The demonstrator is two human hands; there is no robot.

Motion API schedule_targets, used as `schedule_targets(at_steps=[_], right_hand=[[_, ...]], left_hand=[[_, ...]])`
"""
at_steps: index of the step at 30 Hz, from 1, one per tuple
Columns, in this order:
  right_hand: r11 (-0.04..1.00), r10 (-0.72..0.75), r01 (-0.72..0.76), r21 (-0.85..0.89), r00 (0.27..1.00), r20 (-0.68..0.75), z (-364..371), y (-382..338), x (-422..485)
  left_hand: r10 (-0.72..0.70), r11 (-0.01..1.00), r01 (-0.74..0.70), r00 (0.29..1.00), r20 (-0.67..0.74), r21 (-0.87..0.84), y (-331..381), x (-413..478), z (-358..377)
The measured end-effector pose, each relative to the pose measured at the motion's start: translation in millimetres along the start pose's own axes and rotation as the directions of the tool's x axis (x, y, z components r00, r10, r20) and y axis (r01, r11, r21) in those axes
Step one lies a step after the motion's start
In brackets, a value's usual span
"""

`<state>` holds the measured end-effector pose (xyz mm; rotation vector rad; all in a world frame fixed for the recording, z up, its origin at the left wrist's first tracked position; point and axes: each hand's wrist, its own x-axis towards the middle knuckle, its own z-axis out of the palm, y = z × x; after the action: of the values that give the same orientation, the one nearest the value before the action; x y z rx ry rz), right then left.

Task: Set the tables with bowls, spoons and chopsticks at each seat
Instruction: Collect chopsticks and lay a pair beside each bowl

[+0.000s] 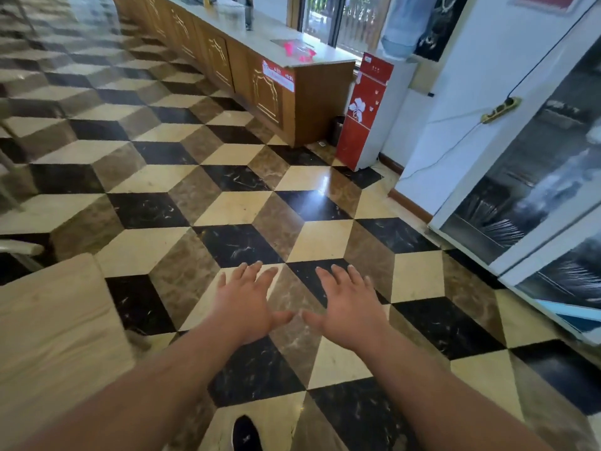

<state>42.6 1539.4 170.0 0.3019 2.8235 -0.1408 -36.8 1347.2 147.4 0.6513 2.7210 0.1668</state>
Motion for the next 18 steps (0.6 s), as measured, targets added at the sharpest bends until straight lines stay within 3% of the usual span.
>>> schedule_targets(at_steps=[11,18], right_hand=[[0.987,-0.16,0.161,-0.026,0.985,0.059,-67.4,-63.9,228.0],[0.928,-0.364,0.367,-0.064,0.93,0.047,-105.2,-125.8,376.5]], left_hand=[[-0.191,0.977,0.19,0.982,0.004,-0.099,-114.1,167.0,-74.4],[-0.378,0.917,0.37,0.926,-0.024,-0.146,-192.1,251.4,-127.2]])
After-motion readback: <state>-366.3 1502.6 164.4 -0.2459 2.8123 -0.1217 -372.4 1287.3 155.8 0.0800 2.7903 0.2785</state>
